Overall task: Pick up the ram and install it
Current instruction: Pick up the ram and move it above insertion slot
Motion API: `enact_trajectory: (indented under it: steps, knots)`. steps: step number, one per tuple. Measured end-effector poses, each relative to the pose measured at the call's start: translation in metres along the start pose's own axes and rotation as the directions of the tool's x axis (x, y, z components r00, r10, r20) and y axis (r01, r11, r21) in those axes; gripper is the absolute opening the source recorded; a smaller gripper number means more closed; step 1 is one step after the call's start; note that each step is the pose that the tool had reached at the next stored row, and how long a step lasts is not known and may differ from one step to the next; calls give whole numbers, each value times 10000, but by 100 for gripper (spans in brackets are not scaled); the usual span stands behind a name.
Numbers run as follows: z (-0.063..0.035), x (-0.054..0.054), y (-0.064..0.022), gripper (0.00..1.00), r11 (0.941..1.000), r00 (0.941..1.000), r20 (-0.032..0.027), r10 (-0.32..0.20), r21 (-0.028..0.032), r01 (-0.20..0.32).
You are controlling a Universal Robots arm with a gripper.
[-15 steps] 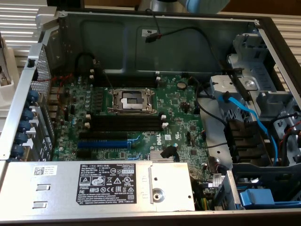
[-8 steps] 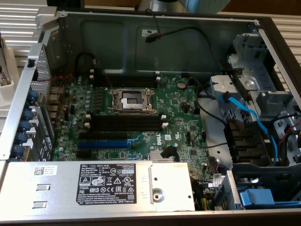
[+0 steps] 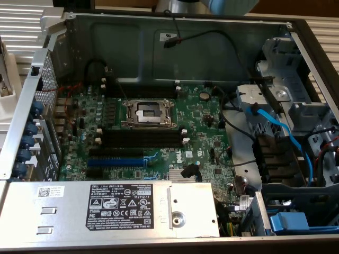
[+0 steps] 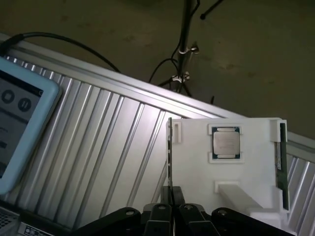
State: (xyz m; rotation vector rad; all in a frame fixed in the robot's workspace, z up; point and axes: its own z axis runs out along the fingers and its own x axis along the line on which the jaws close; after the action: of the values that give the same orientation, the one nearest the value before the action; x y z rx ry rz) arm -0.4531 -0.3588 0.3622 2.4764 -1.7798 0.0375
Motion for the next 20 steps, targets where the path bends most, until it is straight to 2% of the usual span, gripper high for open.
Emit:
enact_trajectory:
  steps: [4,9,14,20]
  knots:
    - [-179,31,-23,12,10000,10000,-15,1,-5,-1]
    - [-391,137,-141,12,10000,10000,-17,0,-6,0]
    - [-454,251,-251,12,10000,10000,-16,1,-8,-1]
    - [-518,407,-469,12,10000,10000,-2,-4,-47,4]
